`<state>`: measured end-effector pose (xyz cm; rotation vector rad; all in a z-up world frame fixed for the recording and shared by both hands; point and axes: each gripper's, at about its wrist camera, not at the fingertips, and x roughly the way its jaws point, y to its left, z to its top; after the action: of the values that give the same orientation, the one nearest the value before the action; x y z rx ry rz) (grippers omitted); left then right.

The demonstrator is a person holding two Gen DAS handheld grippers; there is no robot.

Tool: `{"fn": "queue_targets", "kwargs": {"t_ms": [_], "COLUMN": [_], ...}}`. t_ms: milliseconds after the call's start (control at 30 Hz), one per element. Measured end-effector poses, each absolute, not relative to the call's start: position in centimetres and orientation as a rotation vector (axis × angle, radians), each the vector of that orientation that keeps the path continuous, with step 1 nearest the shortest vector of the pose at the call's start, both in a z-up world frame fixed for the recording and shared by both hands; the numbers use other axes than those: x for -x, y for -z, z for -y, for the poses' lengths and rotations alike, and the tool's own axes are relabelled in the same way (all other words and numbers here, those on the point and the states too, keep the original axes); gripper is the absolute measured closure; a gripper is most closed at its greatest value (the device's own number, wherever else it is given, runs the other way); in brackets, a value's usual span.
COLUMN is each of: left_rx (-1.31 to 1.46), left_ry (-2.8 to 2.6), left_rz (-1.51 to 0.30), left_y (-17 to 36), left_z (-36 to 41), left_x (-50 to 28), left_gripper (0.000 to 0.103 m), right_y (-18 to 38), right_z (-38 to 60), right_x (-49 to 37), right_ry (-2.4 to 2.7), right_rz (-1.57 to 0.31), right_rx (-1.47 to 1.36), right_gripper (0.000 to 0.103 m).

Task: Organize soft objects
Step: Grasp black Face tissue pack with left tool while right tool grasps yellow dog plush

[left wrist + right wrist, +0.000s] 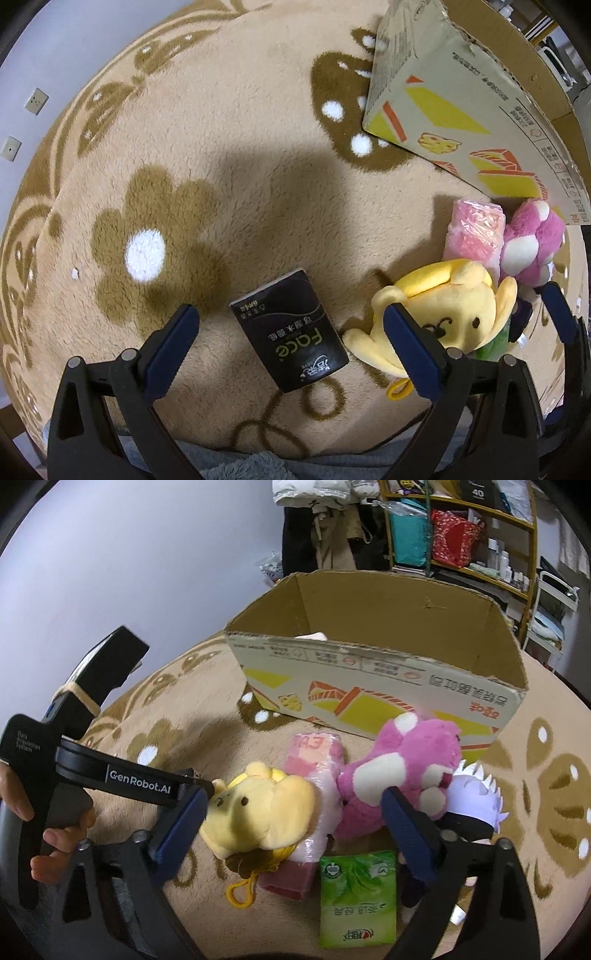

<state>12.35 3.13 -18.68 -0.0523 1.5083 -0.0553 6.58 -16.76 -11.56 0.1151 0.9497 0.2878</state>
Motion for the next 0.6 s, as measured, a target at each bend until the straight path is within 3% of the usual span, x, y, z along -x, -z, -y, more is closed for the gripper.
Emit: {"fn": "queue_targets", "kwargs": {"t_ms": [167,267,467,600], "left_rx": [0.066,0.061,0.049,0.053], "left_ry": [0.049,0.053,0.060,0.063], "left_rz": [-1.542,-1.567,-1.577,-1.582], "left_y": [19.3,19.9,20.5,20.9], "left_z": [-3.3,-3.5,-2.8,-2.5], "left_x": [-12.6,-12.6,-12.8,-13.0], "left_gripper": [0.017,0.027,0.034,0.051], "right_y": [12.4,13.0,14.2,14.7], "right_z": [16.1,15.7,14.8,15.0], "right_x": [-7.1,-7.5,-8.1,-8.5], "right_ry": [-0.320,-0.336,-0.363,-0.379], "right_rz": [-0.982,-0.999,-1.027,-1.040], "right_rx": [-0.106,-0.117,-0.130,-0.163], "right_gripper": [0.033,0.038,0.044,0.057]}}
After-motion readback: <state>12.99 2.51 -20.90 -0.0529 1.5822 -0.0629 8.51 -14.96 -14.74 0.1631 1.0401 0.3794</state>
